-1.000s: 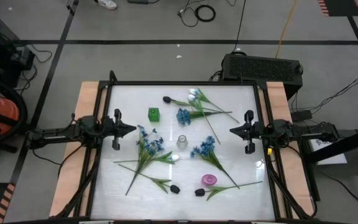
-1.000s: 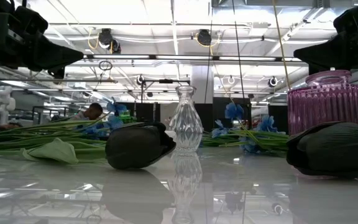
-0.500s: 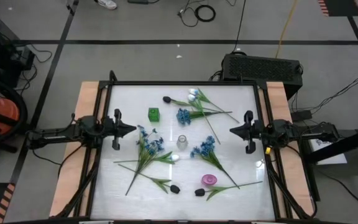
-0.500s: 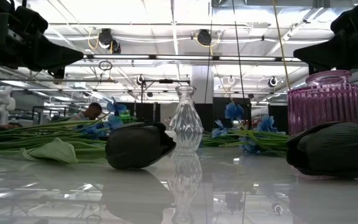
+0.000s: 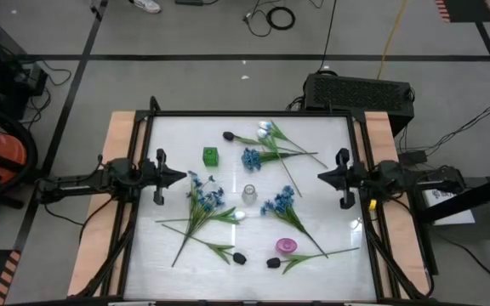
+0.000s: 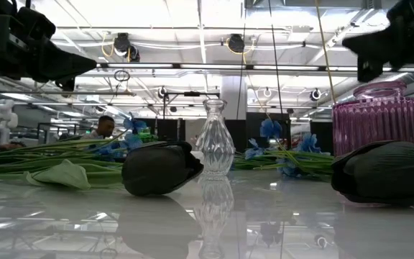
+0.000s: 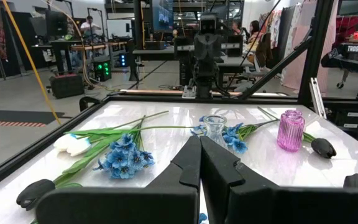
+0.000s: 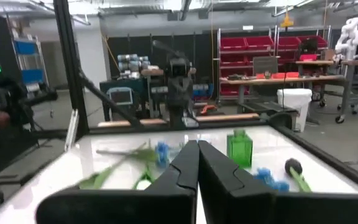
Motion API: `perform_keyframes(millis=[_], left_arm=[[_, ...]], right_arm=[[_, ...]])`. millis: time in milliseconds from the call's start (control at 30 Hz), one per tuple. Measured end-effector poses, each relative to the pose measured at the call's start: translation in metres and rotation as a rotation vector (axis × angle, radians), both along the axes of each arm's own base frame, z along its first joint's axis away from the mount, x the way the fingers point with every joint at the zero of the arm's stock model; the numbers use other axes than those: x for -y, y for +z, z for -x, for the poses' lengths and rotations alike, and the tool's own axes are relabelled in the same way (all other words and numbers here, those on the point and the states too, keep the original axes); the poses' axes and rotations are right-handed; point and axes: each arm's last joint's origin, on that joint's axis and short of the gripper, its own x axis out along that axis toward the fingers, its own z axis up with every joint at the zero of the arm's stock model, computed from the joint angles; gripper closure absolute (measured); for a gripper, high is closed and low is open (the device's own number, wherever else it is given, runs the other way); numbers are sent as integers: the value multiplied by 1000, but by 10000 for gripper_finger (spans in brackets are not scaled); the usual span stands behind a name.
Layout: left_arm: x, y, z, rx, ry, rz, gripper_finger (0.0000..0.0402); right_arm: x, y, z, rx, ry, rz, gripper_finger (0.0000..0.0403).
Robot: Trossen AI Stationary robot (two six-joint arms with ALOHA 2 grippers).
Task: Sort flowers into vase by color
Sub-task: Put the top white flower into the green vase
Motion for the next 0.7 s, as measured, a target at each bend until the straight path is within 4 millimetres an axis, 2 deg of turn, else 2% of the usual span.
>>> perform_keyframes(millis=[100, 200, 400, 533, 600, 700], left_arm=[[0, 0, 0, 1, 5, -1, 395], [-1, 2, 0, 21, 39, -5, 395], [-2, 3, 0, 30, 82, -7, 395], [-2, 3, 0, 30, 80, -6, 395], [-2, 3, 0, 30, 80, -2, 395], [-2, 3, 0, 30, 81, -2, 395]], right_arm=[[0, 32, 3, 7, 2, -13, 403], [0, 74, 4, -5, -2, -13, 403], [1, 178, -3, -50, -45, -20, 403], [0, 240, -19, -98, -65, -10, 403], [-1, 261, -32, -111, -59, 5, 403], [-3, 272, -55, -158, -57, 13, 403]])
